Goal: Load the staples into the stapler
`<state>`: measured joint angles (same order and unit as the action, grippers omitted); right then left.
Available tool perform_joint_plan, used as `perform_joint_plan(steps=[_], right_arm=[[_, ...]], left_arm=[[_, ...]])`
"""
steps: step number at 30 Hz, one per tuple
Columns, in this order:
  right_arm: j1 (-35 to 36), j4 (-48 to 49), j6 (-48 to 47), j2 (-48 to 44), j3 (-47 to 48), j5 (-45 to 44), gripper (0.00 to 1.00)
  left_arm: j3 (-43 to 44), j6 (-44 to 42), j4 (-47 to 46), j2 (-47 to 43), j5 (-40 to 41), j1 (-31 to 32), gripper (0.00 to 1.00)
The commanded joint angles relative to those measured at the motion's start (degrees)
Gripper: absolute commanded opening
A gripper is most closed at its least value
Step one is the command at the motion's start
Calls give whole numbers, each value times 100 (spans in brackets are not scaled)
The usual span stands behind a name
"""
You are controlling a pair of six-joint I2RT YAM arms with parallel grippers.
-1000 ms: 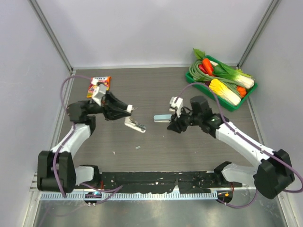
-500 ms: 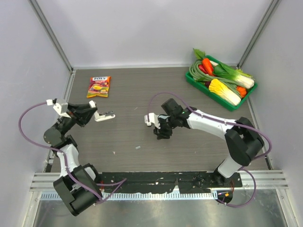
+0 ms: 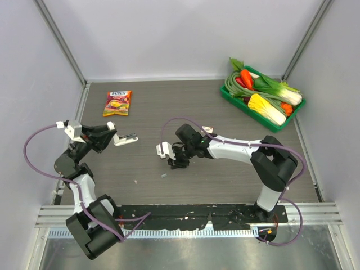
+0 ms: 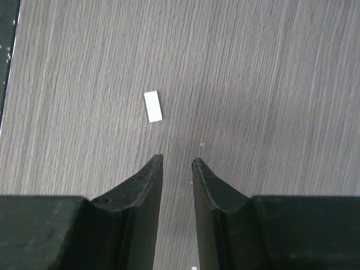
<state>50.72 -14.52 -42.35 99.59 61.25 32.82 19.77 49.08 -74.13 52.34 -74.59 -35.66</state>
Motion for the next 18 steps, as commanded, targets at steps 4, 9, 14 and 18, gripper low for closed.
perform_joint_plan(steps=[4, 9, 14, 18], right_arm=[[394, 660, 314, 324, 405, -109, 28], [456, 907, 754, 622, 510, -302, 25], [500, 837, 754, 720, 528, -320, 25], [509, 890, 798, 834, 554, -416, 25]], left_arm=[[1, -153, -269, -13, 225, -29, 0], [-43, -188, -251, -48, 252, -29, 0], [-70, -197, -251, -31, 287, -11, 0], [-87, -215, -269, 5, 278, -29, 0]])
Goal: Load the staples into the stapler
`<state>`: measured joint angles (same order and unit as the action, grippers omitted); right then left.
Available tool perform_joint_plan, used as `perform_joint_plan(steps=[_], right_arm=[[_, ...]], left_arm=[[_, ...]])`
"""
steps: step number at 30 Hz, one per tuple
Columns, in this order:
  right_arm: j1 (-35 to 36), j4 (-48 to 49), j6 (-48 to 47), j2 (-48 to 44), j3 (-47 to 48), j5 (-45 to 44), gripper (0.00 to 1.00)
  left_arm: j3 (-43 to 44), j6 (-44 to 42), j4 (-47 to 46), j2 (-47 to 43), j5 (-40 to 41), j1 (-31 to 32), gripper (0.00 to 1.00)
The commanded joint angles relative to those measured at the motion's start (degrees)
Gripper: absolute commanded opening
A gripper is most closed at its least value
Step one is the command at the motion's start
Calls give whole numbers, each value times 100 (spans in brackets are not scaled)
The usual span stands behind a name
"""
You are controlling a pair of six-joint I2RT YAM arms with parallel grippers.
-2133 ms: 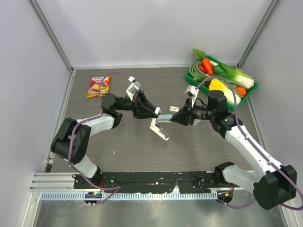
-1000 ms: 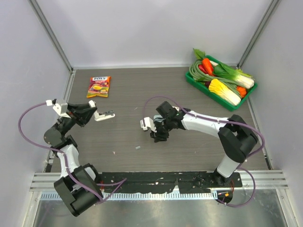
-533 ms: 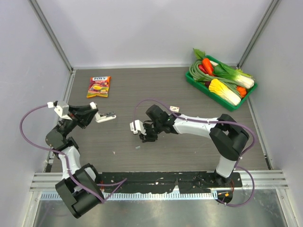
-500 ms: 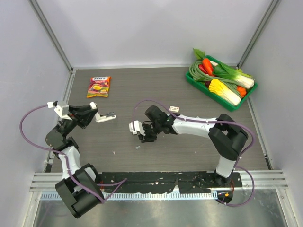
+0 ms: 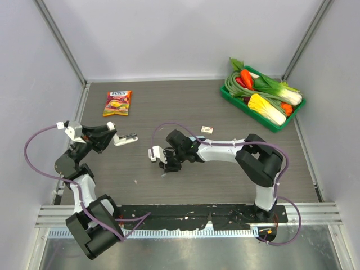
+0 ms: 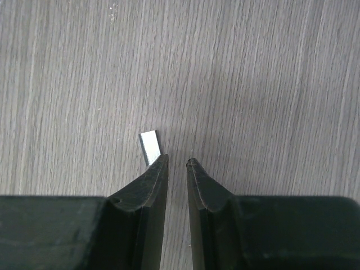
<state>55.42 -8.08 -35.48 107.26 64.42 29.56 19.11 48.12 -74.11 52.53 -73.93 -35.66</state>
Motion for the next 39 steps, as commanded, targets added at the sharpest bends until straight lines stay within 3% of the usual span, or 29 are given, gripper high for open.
perform_joint_plan(steps=[1, 32, 39], right_arm=[[39, 228, 121, 93, 263, -100, 25], [-31, -9, 534, 66, 404, 321, 34], [-22, 78, 604, 172, 422, -2, 35]], left_arm=[[-22, -118, -271, -15, 221, -29, 0], [-66, -92, -306, 73, 265, -29, 0], [-74, -92, -315, 82, 265, -29, 0]])
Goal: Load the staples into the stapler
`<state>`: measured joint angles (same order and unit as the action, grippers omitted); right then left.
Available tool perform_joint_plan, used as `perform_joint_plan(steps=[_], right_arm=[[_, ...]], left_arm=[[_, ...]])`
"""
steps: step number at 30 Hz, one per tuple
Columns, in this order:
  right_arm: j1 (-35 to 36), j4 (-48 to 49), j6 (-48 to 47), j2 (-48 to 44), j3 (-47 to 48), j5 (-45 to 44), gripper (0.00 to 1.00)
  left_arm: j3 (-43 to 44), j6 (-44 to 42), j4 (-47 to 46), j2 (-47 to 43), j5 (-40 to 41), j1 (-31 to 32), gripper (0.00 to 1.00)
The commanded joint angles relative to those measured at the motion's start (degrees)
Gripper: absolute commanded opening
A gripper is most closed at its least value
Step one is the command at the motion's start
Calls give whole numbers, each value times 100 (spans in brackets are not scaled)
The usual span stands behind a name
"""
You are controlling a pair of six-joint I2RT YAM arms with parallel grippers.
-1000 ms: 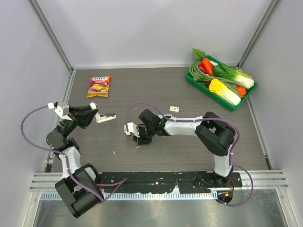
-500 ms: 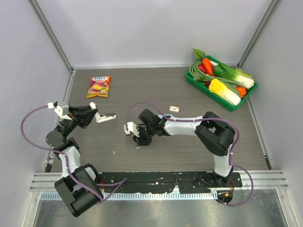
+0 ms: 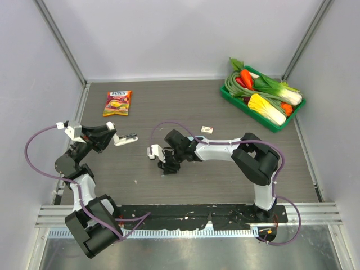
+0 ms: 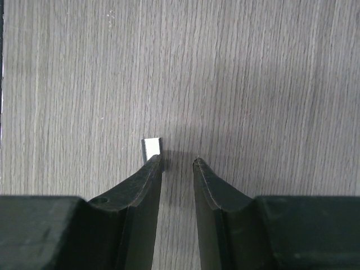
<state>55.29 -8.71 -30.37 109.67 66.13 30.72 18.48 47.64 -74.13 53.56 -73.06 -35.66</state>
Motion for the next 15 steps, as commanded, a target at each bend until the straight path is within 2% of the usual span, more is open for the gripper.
perform_joint_plan(steps=[1, 8, 15], right_arm=[[-18, 142, 84, -60, 251, -128, 35], [-18, 142, 75, 11, 269, -242, 35], [-44, 10, 84, -95, 295, 215, 36]], left_arm=[[-11, -44, -313, -30, 178, -29, 0], [-20, -44, -313, 5, 186, -37, 0], [-29, -53, -313, 14, 187, -29, 0]])
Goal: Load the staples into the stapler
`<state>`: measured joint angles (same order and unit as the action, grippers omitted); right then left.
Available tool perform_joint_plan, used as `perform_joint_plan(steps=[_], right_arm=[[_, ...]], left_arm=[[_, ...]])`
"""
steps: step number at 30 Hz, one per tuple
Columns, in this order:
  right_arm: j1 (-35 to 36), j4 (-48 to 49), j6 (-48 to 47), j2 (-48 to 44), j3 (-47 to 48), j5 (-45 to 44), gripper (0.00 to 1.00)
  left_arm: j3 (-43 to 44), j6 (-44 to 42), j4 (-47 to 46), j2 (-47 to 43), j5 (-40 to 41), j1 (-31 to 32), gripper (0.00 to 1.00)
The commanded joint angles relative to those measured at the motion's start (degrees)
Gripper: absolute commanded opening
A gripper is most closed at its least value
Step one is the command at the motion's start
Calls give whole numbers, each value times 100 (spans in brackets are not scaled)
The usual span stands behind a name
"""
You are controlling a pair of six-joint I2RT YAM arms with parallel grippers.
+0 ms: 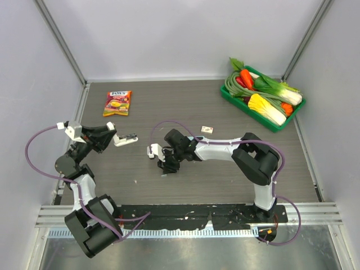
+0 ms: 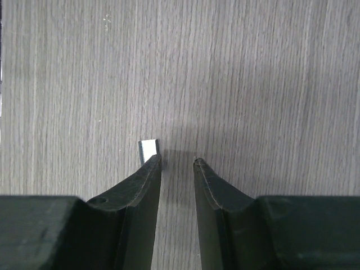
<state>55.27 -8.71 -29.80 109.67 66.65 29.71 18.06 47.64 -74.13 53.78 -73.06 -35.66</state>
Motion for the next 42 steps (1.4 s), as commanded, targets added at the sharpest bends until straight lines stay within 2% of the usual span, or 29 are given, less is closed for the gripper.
perform_joint_plan(steps=[1, 23, 29, 33, 38, 42], right_arm=[[-33, -34, 10, -103, 252, 377, 36], [-51, -236, 1, 240, 410, -379, 35], [-95, -675, -1007, -436, 164, 279, 38], [-86, -1738, -2125, -560, 278, 745, 41], [-34, -1485, -2215, -666, -21, 755, 47], [124, -1126, -2013, -499, -56, 773, 48]], left_arm=[[13, -44, -322, -8, 178, -29, 0], [4, -26, -313, 45, 195, -20, 0], [13, -9, -313, 54, 195, -20, 0], [4, 0, -313, 62, 195, -29, 0], [13, -35, -322, 98, 90, 94, 0], [57, -184, -322, 194, -94, 497, 0]])
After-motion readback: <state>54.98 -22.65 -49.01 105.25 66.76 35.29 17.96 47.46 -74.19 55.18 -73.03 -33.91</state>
